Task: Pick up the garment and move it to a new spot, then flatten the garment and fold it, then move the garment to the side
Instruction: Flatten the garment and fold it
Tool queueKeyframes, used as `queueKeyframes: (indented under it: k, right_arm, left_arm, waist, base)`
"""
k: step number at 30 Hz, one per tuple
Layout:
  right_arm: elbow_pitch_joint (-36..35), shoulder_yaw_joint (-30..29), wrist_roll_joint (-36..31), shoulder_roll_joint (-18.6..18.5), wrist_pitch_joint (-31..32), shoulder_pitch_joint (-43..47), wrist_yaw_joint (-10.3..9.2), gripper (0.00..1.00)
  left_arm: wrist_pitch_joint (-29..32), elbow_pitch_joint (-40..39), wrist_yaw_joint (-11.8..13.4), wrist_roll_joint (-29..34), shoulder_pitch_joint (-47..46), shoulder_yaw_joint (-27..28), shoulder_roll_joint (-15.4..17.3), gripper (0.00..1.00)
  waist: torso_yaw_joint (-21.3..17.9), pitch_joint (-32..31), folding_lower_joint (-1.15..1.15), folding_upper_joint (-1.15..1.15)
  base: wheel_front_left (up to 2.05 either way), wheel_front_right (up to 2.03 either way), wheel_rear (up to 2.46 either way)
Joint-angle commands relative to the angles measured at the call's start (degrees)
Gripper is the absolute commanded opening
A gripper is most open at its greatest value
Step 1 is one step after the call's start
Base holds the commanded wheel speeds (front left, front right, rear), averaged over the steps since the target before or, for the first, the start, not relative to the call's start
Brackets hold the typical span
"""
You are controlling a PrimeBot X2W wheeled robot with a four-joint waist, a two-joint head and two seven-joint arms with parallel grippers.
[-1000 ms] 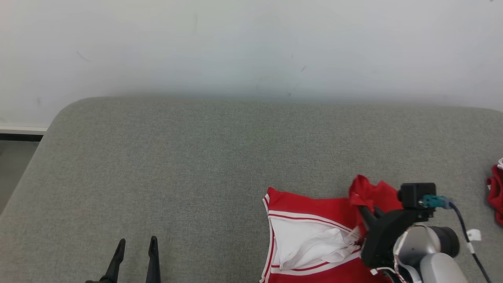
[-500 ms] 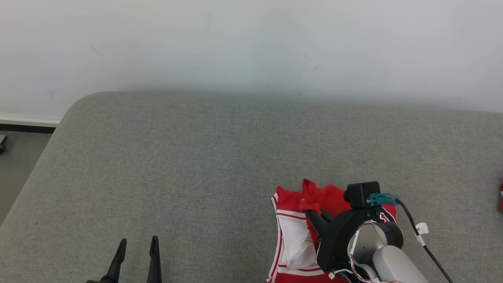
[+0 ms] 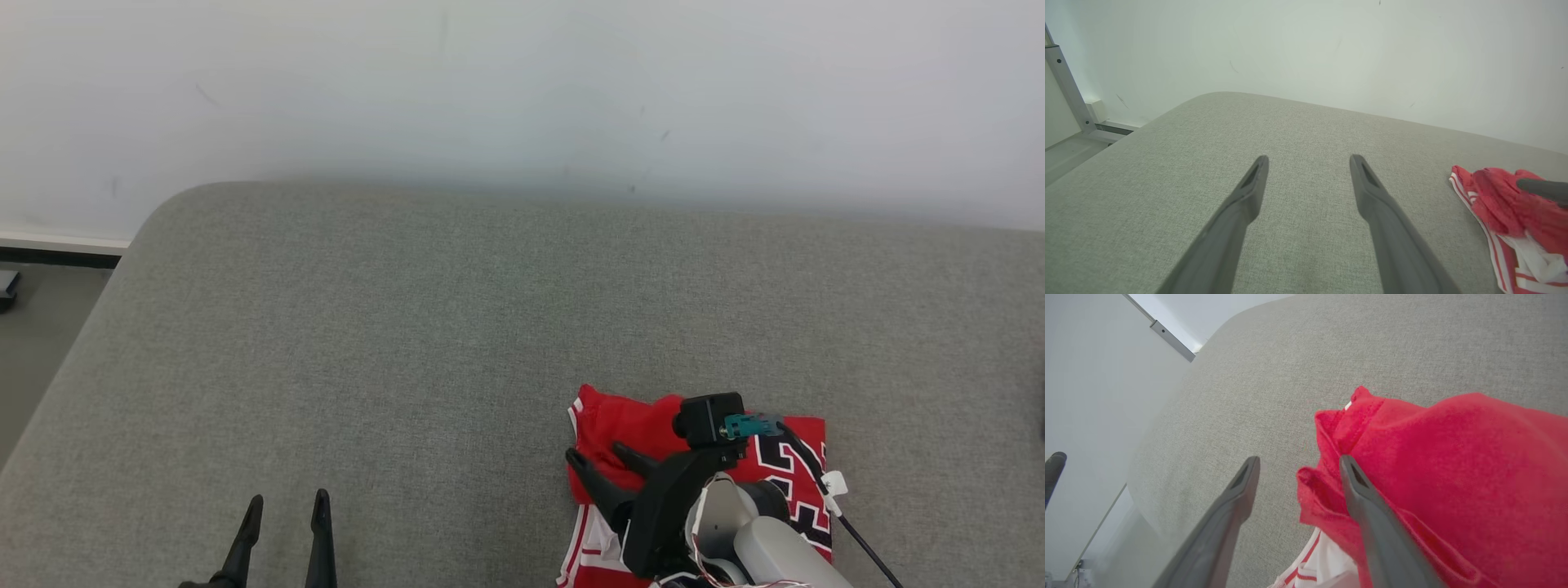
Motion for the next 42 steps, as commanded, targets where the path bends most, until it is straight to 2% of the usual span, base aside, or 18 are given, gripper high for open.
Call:
queueKeyframes:
  k: [1,5,7,12,17,20,24,33,42]
  right_arm:
    - [-0.37,0.97,1.80,0.02,-0.62,-0.45,-0.14,1.00]
    - [-3.96,1.72,5.38,-0.01,-3.40,-1.18,-0.14,1.00]
    - [-6.19,0.22,4.75,-0.04,-5.35,-1.31,-0.14,1.00]
    - [-12.20,-7.46,-0.51,-2.64,-8.71,1.75,-0.14,1.00]
    - [-15.48,-16.87,-7.10,-4.70,-8.79,7.62,-0.14,1.00]
    - [-16.50,-20.90,-11.26,-4.17,-9.68,10.94,-0.14,1.00]
    - [-17.96,-23.19,-15.35,-3.60,-12.78,13.36,-0.14,1.00]
    - [-20.84,-26.31,-24.60,-2.13,-27.77,21.82,-0.14,1.00]
    - [-21.98,-29.06,-28.19,-0.94,-30.64,28.70,-0.14,1.00]
  left_arm:
    - [-0.15,-0.15,0.20,-0.18,-0.02,0.19,-0.11,1.00]
    - [-0.15,-0.54,0.32,-0.20,0.74,0.59,-0.11,1.00]
    - [-0.15,-0.78,0.35,-0.20,1.36,0.83,-0.12,1.00]
    - [-0.15,-1.69,0.33,-0.43,2.54,1.20,-0.12,1.00]
    - [-0.15,-2.25,0.47,-0.70,3.06,1.06,-0.11,1.00]
    - [-0.15,-2.34,0.52,-0.74,2.85,0.88,-0.11,1.00]
    - [-0.15,-2.27,0.72,-0.63,2.11,0.70,-0.12,1.00]
    - [-0.15,-2.62,1.15,-0.80,1.43,1.18,-0.11,1.00]
    - [-0.15,-3.18,1.11,-1.04,2.80,2.25,-0.11,1.00]
  waist:
    - [-0.16,-0.06,0.00,0.00]
    - [-0.67,-0.59,0.00,0.00]
    - [-1.04,-0.96,0.00,0.00]
    - [-1.81,-1.46,0.00,0.00]
    - [-2.23,-1.40,0.00,0.00]
    - [-2.37,-1.17,0.00,0.00]
    - [-2.47,-1.01,0.00,0.00]
    - [-2.87,-2.18,0.00,0.00]
    - [-4.97,-3.55,0.00,0.00]
  base:
    - [0.00,0.00,0.00]
    - [0.00,0.00,0.00]
    - [0.00,0.00,0.00]
    - [0.00,0.00,0.00]
    - [0.00,0.00,0.00]
    - [0.00,0.00,0.00]
    - [0.00,0.00,0.00]
    - [0.00,0.00,0.00]
    - [0.00,0.00,0.00]
